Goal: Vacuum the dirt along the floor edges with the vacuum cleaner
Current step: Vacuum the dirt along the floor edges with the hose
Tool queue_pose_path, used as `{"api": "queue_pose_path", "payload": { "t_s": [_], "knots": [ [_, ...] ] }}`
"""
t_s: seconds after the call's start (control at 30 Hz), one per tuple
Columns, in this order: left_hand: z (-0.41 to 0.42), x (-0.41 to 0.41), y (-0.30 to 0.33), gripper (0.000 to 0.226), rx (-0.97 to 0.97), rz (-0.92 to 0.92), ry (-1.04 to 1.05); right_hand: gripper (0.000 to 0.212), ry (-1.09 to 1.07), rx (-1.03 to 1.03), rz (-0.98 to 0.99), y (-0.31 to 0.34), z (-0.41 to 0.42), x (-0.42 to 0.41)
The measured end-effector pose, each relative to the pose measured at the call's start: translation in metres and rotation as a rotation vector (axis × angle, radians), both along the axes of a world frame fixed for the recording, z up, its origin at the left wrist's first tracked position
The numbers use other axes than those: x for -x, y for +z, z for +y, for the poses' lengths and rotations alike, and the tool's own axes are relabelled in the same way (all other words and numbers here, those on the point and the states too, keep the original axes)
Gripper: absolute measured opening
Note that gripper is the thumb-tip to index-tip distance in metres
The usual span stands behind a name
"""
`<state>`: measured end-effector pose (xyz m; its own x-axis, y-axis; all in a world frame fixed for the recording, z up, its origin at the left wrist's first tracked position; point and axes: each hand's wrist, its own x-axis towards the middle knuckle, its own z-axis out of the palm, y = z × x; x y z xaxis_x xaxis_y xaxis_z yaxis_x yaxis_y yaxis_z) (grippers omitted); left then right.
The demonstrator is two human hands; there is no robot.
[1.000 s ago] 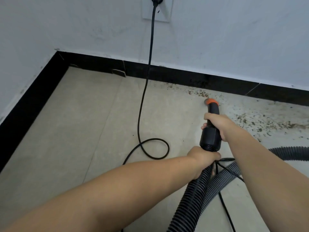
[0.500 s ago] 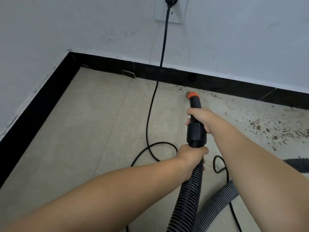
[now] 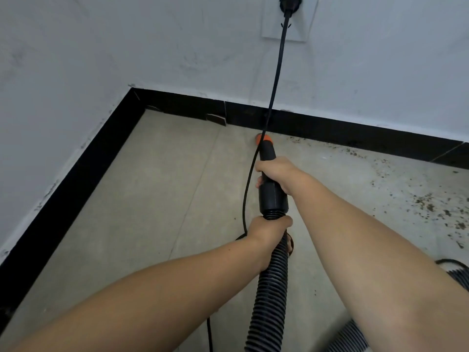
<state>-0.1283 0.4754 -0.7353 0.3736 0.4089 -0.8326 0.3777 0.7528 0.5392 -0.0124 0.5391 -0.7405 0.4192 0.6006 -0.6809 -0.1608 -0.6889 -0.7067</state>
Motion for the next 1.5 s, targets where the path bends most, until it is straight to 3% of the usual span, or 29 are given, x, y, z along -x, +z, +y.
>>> {"api": "queue_pose_path", "payload": {
  "t_s": [0.27,0.67,1.5],
  "knots": [
    [-0.038,-0.033,-0.002,0.01,0.032,-0.011,-0.171,0.012,-0.176,0.036,-0.01,0.002,-0.055,-0.042],
    [-0.099,-0.099,-0.001,0.015,0.013,-0.055,-0.428,0.013,-0.482,0.111,0.014,0.007,-0.152,-0.12],
    [-0.032,-0.051,-0.018,0.008,-0.023,-0.02,-0.179,0.015,-0.199,-0.01,0.042,-0.017,-0.054,-0.067]
  ]
}}
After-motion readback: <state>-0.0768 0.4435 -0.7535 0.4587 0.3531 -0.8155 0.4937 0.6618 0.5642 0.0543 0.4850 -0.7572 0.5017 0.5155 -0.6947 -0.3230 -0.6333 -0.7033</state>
